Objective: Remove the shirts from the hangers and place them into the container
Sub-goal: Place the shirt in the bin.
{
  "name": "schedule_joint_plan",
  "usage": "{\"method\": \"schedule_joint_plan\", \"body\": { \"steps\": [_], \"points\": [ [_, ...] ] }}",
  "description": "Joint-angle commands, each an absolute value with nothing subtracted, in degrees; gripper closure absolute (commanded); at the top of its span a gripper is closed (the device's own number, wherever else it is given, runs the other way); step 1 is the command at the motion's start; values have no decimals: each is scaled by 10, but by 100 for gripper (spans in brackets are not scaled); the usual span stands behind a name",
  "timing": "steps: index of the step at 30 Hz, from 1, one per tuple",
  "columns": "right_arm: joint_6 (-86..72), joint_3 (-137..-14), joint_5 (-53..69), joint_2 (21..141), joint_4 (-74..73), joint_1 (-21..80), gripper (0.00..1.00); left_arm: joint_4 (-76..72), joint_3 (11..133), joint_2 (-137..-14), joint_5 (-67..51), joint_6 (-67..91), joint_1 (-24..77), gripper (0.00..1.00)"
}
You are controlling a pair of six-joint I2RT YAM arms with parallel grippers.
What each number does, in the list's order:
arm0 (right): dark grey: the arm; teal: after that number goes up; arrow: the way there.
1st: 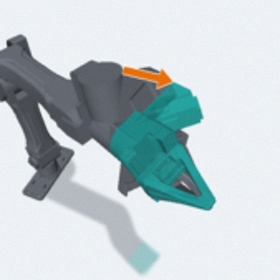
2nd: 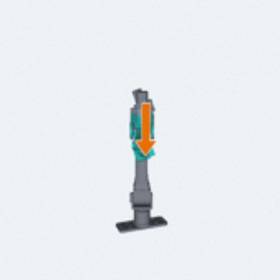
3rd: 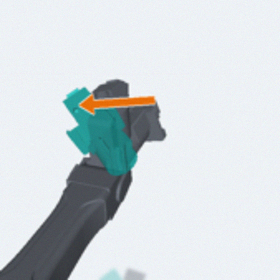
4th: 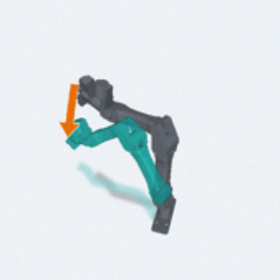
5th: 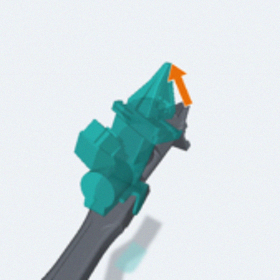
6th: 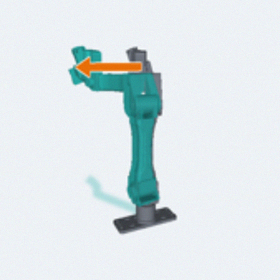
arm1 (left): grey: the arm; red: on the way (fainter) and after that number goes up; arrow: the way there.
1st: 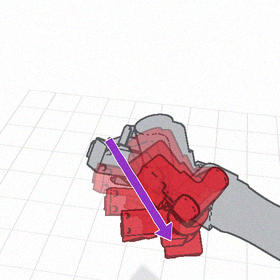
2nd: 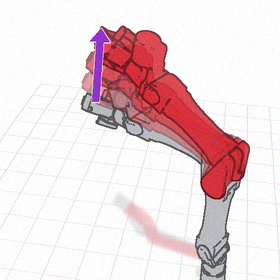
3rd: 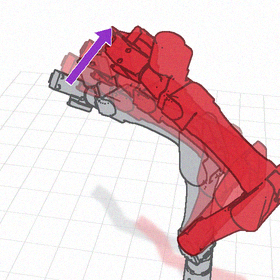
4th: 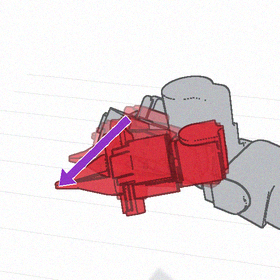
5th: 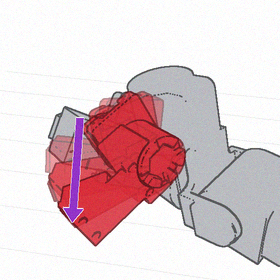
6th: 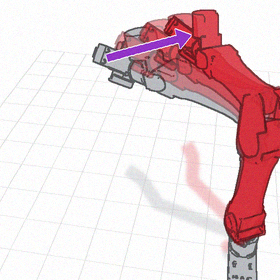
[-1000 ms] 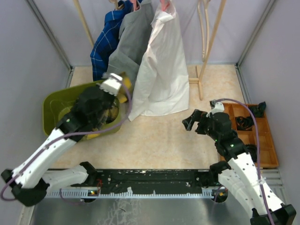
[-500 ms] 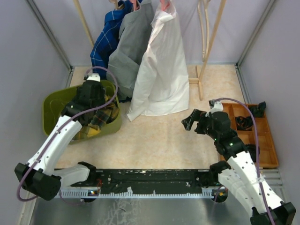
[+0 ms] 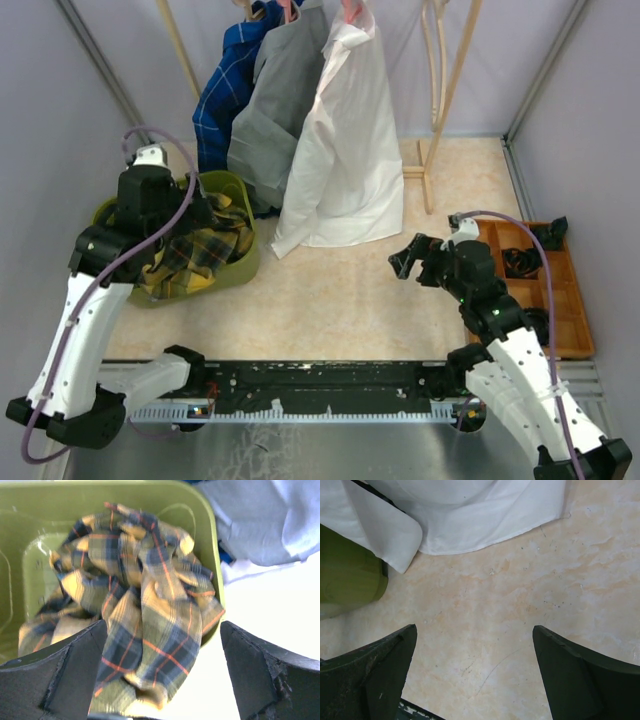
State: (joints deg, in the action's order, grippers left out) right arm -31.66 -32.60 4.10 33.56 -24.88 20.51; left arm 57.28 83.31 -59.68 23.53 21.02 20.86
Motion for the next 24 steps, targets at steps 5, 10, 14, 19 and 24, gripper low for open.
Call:
{"method": "schedule_joint_plan", "body": {
  "steps": [5,10,14,19,24],
  "points": [
    [-305,-318,44,349,-198,208,1,727,763,-565,110,278,206,0],
    [-302,-320,58,367,-185,208,1,673,699,-578,120,276,207,5],
    [-297,-326,60,373,-190,208,1,516,647,-579,183,229,200,41],
    [-265,-343,47,363,-221,208,1,410,668,-647,214,170,121,90],
    [-241,-338,19,339,-244,208,1,371,656,-717,184,189,64,100]
  ]
}}
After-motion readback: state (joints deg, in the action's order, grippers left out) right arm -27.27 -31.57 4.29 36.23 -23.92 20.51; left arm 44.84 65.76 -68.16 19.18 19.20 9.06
